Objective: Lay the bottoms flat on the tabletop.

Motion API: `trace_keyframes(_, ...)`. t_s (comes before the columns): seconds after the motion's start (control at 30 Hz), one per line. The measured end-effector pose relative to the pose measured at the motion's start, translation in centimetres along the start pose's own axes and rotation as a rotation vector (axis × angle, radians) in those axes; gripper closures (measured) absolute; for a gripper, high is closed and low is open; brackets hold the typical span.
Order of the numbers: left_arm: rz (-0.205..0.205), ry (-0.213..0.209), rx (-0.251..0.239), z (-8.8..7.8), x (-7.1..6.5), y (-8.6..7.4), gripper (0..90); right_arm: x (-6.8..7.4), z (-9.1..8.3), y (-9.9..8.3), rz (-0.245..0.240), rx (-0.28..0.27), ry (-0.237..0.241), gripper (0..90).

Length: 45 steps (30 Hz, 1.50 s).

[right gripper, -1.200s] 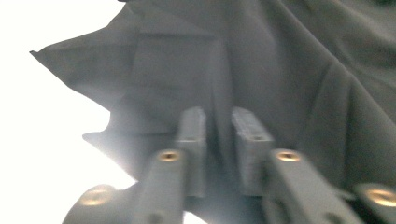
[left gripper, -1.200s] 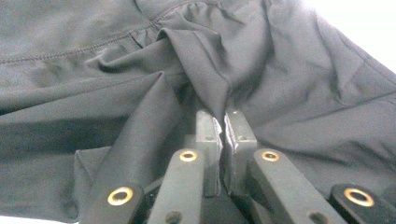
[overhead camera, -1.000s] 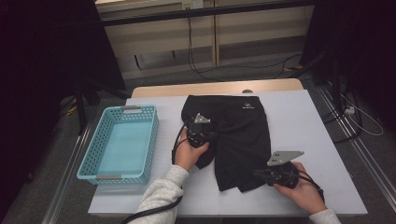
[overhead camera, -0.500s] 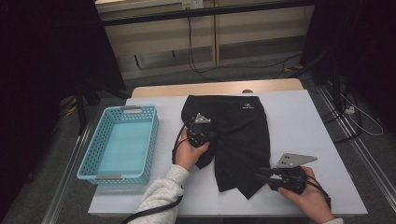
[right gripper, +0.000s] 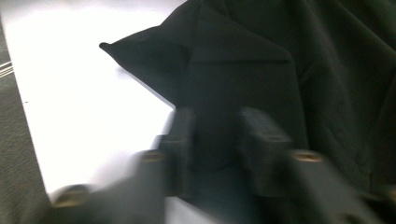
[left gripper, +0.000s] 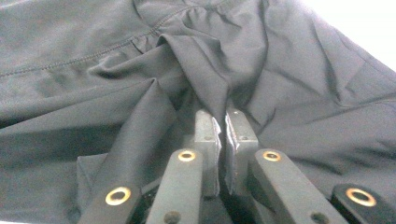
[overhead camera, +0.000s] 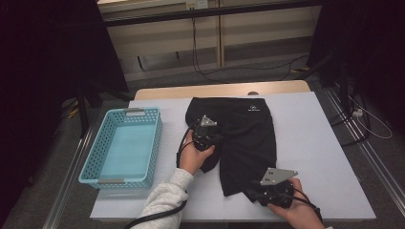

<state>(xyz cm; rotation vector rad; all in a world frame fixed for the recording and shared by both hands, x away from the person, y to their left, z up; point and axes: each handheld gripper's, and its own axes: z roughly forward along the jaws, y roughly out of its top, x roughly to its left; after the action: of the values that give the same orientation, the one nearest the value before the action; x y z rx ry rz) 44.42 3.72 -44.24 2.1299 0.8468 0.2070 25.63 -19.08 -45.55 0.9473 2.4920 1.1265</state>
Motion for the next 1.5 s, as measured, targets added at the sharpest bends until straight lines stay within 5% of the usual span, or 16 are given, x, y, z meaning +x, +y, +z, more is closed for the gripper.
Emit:
trace_keyframes(0.07, -0.002, -0.001, 0.004, 0.0, 0.0, 0.0, 85.0, -0.1, -0.1, -0.2, 0.015, 0.003, 0.033, 89.0)
trace_keyframes(0.3, -0.011, -0.007, 0.001, -0.1, 0.1, 0.0, 84.9, -1.1, -1.5, -0.8, 0.021, 0.052, 0.120, 90.0)
trace_keyframes(0.57, -0.025, -0.021, 0.003, -0.2, 0.1, 0.0, 84.8, -1.1, -3.7, -2.4, 0.025, 0.071, 0.125, 89.9)
trace_keyframes(0.8, -0.021, -0.022, 0.012, 0.0, 0.0, -0.1, 84.4, -2.2, -4.4, -2.2, 0.086, -0.017, 0.059, 67.7)
trace_keyframes(0.97, -0.023, -0.026, 0.013, 0.1, -0.1, -0.1, 84.1, -4.3, -4.2, -2.1, 0.201, -0.065, -0.143, 60.1)
trace_keyframes(1.1, -0.018, -0.032, 0.018, 0.1, -0.3, 0.0, 83.7, -5.6, -3.9, -2.0, 0.294, -0.066, -0.251, 59.2)
trace_keyframes(1.23, -0.019, -0.034, 0.013, 0.1, -0.3, 0.0, 83.6, -6.1, -2.7, -2.3, 0.298, -0.020, -0.252, 67.2)
trace_keyframes(1.3, -0.020, -0.033, 0.013, 0.0, -0.3, 0.0, 83.6, -6.1, -2.7, -2.2, 0.294, -0.013, -0.204, 80.6)
trace_keyframes(1.4, -0.020, -0.042, 0.015, 0.1, -0.3, 0.0, 83.4, -6.2, -2.6, -2.3, 0.294, -0.023, -0.168, 89.1)
trace_keyframes(1.5, -0.017, -0.048, 0.021, 0.1, -0.6, 0.0, 82.5, -6.4, -2.9, -2.4, 0.305, -0.022, -0.153, 90.0)
